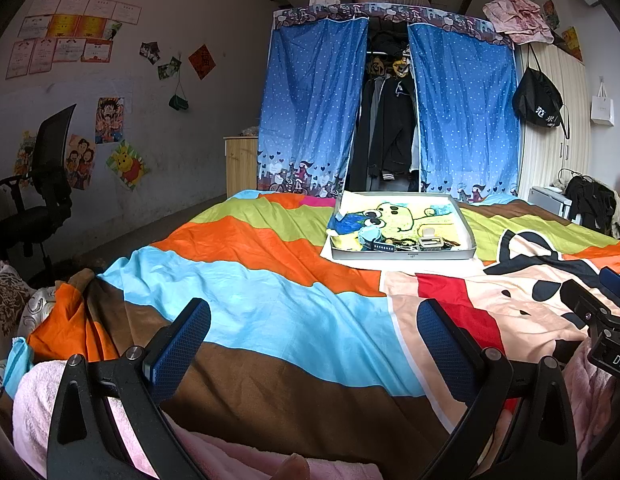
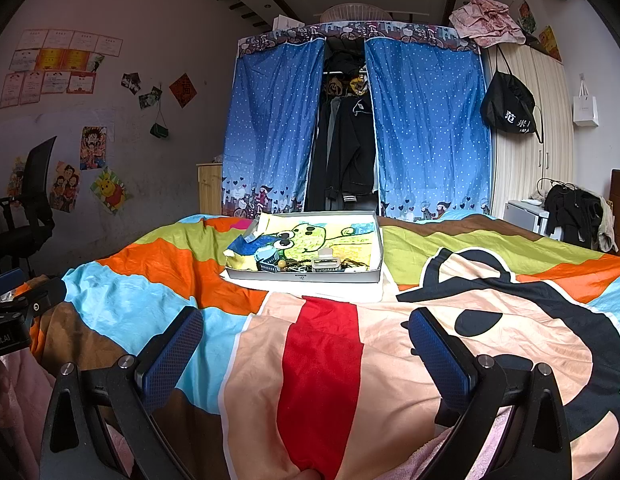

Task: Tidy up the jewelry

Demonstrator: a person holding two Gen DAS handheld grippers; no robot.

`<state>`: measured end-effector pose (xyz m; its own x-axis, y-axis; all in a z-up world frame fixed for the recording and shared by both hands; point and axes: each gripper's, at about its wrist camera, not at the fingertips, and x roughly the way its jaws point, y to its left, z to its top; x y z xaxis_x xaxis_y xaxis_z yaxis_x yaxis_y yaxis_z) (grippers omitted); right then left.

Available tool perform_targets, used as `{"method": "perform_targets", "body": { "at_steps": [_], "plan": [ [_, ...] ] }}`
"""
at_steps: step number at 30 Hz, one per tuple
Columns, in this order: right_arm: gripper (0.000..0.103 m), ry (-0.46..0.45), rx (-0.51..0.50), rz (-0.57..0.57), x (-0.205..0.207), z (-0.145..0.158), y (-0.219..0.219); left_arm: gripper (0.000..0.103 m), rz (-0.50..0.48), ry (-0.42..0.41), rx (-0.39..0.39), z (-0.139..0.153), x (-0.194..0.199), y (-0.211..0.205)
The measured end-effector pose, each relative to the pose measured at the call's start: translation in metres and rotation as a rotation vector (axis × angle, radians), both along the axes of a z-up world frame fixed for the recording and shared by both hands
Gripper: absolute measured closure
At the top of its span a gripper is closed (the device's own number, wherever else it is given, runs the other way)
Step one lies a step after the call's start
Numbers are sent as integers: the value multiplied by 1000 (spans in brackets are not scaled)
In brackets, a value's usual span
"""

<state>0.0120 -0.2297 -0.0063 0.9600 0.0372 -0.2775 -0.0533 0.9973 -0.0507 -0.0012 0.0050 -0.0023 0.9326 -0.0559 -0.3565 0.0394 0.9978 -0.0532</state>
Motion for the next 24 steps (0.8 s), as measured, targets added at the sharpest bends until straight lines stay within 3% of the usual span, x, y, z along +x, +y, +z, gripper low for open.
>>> {"method": "perform_targets", "body": {
  "at_steps": [24],
  "plan": [
    [0, 2, 1, 0, 0, 1, 0, 2, 2, -9, 12, 2, 0, 7]
  ]
}}
